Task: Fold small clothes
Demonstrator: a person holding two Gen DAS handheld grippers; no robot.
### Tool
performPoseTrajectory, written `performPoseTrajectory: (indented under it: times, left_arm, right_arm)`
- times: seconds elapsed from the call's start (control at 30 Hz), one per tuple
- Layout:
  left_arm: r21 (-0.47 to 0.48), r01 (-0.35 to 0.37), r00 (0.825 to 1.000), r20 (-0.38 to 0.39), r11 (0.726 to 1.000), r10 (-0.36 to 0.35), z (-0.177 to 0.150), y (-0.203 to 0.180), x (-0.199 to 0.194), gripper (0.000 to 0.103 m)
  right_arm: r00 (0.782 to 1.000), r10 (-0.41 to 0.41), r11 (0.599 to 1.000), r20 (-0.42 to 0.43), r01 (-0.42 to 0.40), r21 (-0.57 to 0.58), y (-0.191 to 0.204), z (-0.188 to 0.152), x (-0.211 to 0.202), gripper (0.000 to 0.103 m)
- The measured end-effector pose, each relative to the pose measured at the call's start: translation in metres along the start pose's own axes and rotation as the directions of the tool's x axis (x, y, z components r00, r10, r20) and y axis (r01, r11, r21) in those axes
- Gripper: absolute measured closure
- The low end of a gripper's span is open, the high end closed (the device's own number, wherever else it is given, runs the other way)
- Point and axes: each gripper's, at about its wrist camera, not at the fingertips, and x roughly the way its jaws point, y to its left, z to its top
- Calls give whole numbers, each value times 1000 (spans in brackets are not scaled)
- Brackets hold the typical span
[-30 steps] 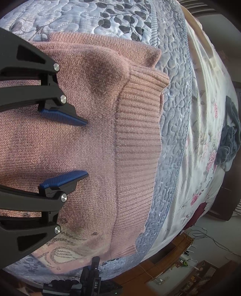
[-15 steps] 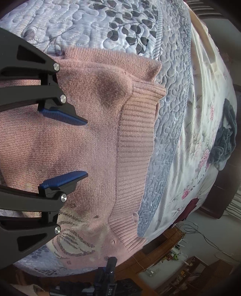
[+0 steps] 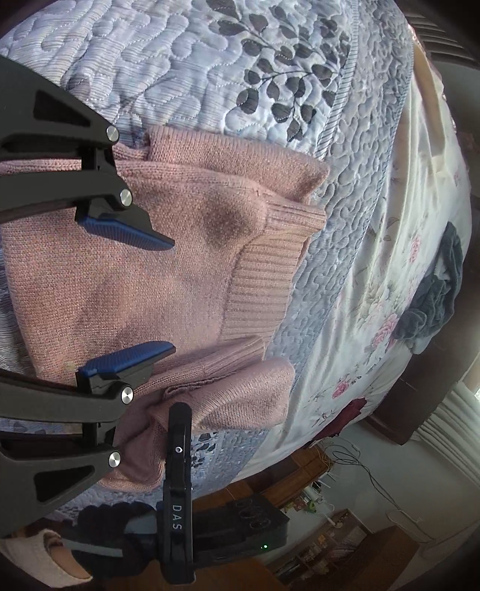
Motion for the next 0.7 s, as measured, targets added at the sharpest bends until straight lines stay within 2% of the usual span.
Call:
performPoseTrajectory:
  times: [0.1, 0.17, 0.3, 0.37, 0.47, 0.63, 0.7]
  left_arm:
    - [-43, 45, 999, -2, 998, -45, 0, -1, 2, 52]
    - [-76, 92, 996, -4, 993, -92, 2, -4, 5, 52]
    - [-100, 162, 986, -12, 982, -164, 7, -21, 15, 52]
    - [-89, 179, 983, -26, 980, -182, 10, -33, 24, 52]
    - [-103, 211, 974, -60, 972, -218, 13, -47, 43, 50]
    - [-174, 241, 961, -92, 955, -260, 12, -55, 73, 50]
    - [-199, 234, 960, -109, 952, -259, 11, -55, 85, 49]
  right_arm:
    - [993, 118, 992, -15, -117, 43, -6, -1, -5, 58]
    - [990, 142, 988, -4, -141, 58, -9, -1, -16, 58]
    - [977, 195, 978, 84, -200, 62, -17, -2, -62, 59]
    - [978, 164, 983, 131, -174, 65, -28, -4, -86, 58]
    - [986, 55, 993, 155, -70, 93, -56, -10, -106, 58]
    - [992, -2, 987, 130, -18, 157, -104, -34, -100, 58]
    - [992, 2, 984, 127, -25, 179, -118, -45, -94, 58]
